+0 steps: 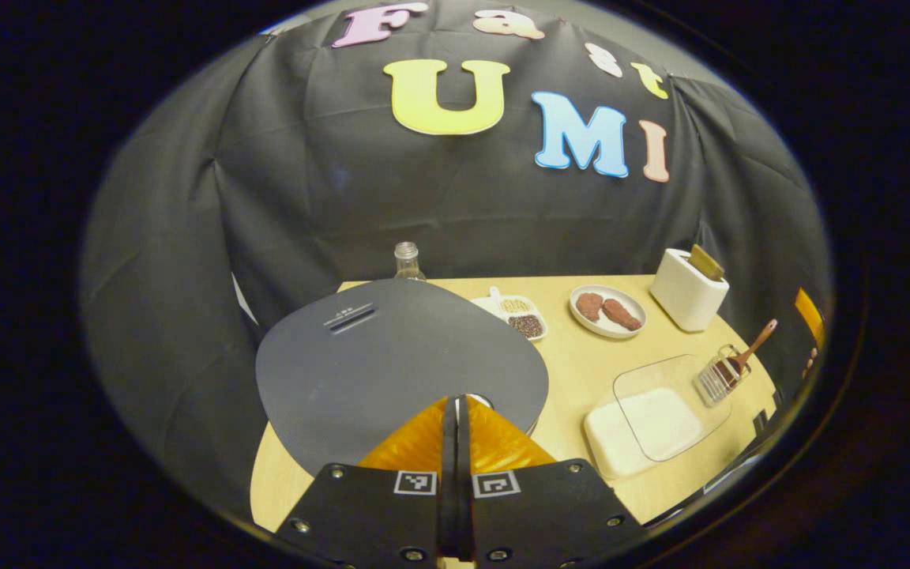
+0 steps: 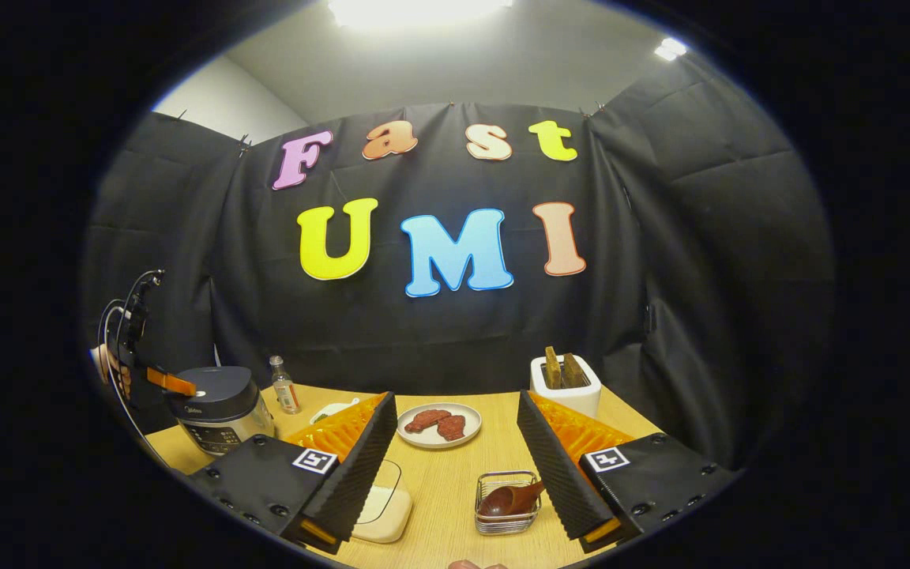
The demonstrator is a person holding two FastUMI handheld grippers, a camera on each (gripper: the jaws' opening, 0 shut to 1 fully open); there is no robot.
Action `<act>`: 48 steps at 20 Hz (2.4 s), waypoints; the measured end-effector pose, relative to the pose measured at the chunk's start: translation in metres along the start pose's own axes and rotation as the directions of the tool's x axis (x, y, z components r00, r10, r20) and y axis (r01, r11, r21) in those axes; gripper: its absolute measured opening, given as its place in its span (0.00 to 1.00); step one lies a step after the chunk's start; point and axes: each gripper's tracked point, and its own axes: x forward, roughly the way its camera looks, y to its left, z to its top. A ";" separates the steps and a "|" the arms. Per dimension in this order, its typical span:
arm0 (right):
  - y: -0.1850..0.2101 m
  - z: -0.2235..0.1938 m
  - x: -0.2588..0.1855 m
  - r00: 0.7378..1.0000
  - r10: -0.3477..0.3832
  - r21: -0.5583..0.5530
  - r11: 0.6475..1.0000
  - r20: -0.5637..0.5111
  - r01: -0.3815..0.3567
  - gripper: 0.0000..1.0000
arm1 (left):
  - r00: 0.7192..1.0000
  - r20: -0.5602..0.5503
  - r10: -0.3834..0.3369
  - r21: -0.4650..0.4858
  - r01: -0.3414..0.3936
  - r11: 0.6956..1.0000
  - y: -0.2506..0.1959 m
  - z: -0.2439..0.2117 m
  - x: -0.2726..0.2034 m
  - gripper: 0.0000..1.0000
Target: Close the left gripper, press the button to open the rice cooker; take a wooden spoon from the chopstick holder with the right hand, scoop a spoonful of rice and pour it into the rice cooker, then put the wooden spoon back into the chopstick holder.
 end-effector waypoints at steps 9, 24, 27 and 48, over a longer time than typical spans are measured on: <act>-0.008 -0.011 -0.001 0.999 -0.011 -0.042 0.999 -0.042 0.009 0.98 | 0.973 0.212 0.093 -0.042 -0.085 0.995 0.004 0.025 -0.023 0.02; -0.026 -0.014 -0.017 0.996 -0.076 -0.010 0.997 -0.046 0.076 0.98 | 0.662 0.733 0.156 -0.037 -0.191 0.981 -0.034 0.137 -0.223 0.23; -0.034 -0.019 -0.018 0.993 -0.098 -0.011 0.995 -0.057 0.098 0.98 | 0.621 0.777 0.107 0.013 -0.185 0.983 -0.069 0.130 -0.242 0.74; -0.120 -0.103 0.030 0.943 -0.228 0.156 0.950 -0.243 0.270 0.98 | 0.735 0.677 0.023 0.067 -0.094 0.993 -0.152 0.066 -0.148 0.92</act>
